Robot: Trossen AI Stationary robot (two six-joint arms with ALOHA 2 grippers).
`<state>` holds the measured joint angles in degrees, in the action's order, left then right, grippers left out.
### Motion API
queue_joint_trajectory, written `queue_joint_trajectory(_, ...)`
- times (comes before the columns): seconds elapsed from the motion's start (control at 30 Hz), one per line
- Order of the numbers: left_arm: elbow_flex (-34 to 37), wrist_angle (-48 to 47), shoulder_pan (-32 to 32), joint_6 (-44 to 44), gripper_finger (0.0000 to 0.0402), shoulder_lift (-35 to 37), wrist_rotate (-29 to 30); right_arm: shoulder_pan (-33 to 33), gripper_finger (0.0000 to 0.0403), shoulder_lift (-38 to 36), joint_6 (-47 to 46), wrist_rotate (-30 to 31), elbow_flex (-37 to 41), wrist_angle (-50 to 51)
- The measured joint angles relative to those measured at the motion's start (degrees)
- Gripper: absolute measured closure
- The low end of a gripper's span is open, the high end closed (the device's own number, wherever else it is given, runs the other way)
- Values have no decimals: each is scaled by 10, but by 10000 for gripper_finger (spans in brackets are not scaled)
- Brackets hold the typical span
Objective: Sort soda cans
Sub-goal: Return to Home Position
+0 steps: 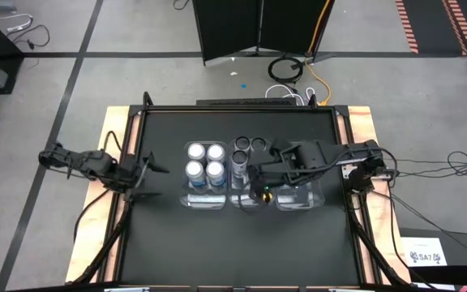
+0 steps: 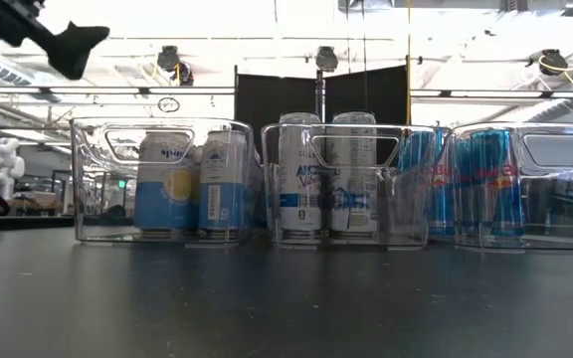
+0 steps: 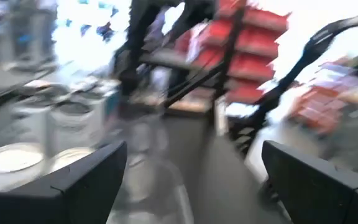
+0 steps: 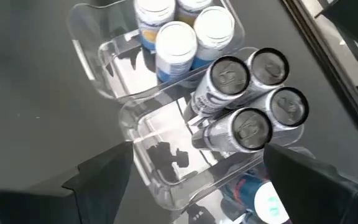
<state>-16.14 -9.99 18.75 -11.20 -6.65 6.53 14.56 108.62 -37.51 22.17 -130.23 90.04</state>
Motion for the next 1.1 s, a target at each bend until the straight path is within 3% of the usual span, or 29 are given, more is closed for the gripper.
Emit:
queue_joint_trajectory(0.1, 50, 27, -16, -8, 20, 67, -38, 8, 49, 0, -13, 0, 0, 0)
queue_joint_trajectory(0.47, 64, 15, -105, 25, 20, 66, -67, 10, 50, 0, -52, 3, 0, -5)
queue_joint_trajectory(0.67, 158, 166, -134, 12, 20, 66, -123, 11, 50, 0, -117, -16, 0, -6)
queue_joint_trajectory(0.73, 157, 147, -145, 12, 20, 63, -132, 12, 50, 0, -131, -32, 0, -9)
queue_joint_trajectory(0.9, 157, 118, -178, 42, 20, 66, -113, 14, 50, 0, -134, -62, 0, -9)
queue_joint_trajectory(1.1, 158, 118, -196, 40, 20, 63, -14, 13, 50, 0, -61, -64, 0, -21)
